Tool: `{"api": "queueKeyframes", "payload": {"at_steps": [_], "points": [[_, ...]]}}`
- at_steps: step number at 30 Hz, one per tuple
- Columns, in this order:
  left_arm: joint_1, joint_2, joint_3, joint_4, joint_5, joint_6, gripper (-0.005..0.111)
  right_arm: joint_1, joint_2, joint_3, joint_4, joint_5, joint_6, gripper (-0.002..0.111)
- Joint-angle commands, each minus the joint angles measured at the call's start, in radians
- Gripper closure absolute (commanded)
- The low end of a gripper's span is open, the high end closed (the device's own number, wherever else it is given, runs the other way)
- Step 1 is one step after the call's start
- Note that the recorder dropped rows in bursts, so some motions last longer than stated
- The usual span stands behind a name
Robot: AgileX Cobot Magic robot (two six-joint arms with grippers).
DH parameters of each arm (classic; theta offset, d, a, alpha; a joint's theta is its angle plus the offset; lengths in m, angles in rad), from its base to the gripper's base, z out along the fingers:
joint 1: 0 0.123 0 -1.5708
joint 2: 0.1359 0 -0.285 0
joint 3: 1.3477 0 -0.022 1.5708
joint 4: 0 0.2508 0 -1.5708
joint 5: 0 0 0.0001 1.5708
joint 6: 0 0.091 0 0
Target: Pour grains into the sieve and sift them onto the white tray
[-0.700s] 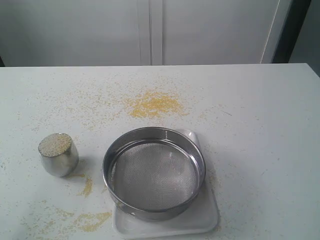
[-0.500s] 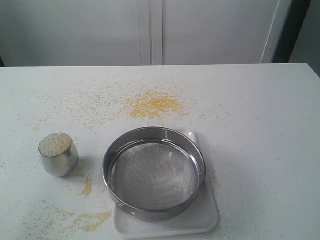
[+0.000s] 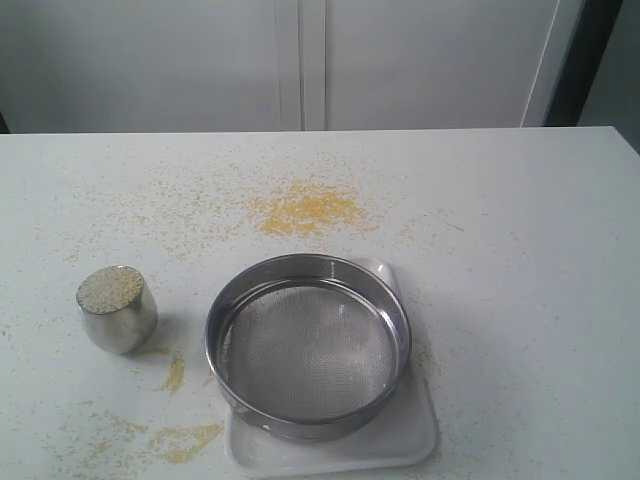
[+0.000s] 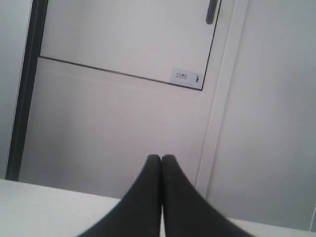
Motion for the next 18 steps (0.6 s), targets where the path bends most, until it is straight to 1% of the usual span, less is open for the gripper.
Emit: {"api": "queueKeyframes", "payload": {"at_steps": [1, 3, 5, 7, 10, 11, 12, 13, 14, 15, 16, 18], "points": [[0.004, 0.068, -0.075, -0.006, -0.026, 0.032, 0.107, 0.004, -0.007, 0.007, 0.0, -0.009, 0.003, 0.108], [0.004, 0.129, -0.12, -0.004, 0.037, 0.05, 0.107, 0.004, -0.007, 0.007, 0.0, -0.009, 0.003, 0.108], [0.004, 0.201, -0.158, 0.01, 0.065, 0.053, 0.105, 0.004, -0.007, 0.007, 0.0, -0.009, 0.003, 0.108], [0.004, 0.268, -0.181, 0.066, 0.051, 0.058, 0.096, 0.004, -0.007, 0.007, 0.0, -0.009, 0.003, 0.108], [0.004, 0.368, -0.202, 0.197, -0.023, 0.025, 0.068, 0.004, -0.007, 0.007, 0.0, -0.009, 0.003, 0.108], [0.004, 0.408, -0.208, 0.237, -0.062, -0.015, 0.052, 0.004, -0.007, 0.007, 0.0, -0.009, 0.003, 0.108], [0.004, 0.435, -0.213, 0.253, -0.101, -0.043, 0.038, 0.004, -0.007, 0.007, 0.0, -0.009, 0.003, 0.108], [0.004, 0.469, -0.213, 0.263, -0.135, -0.074, 0.028, 0.004, -0.007, 0.007, 0.0, -0.009, 0.003, 0.108], [0.004, 0.501, -0.213, 0.27, -0.171, -0.102, 0.014, 0.004, -0.007, 0.007, 0.0, -0.009, 0.003, 0.108], [0.004, 0.531, -0.213, 0.277, -0.185, -0.121, 0.007, 0.004, -0.007, 0.007, 0.0, -0.009, 0.003, 0.108], [0.004, 0.553, -0.213, 0.291, -0.193, -0.134, 0.002, 0.004, -0.007, 0.007, 0.0, -0.009, 0.003, 0.108], [0.004, 0.605, -0.213, 0.33, -0.198, -0.171, 0.002, 0.004, -0.007, 0.007, 0.0, -0.009, 0.003, 0.108]]}}
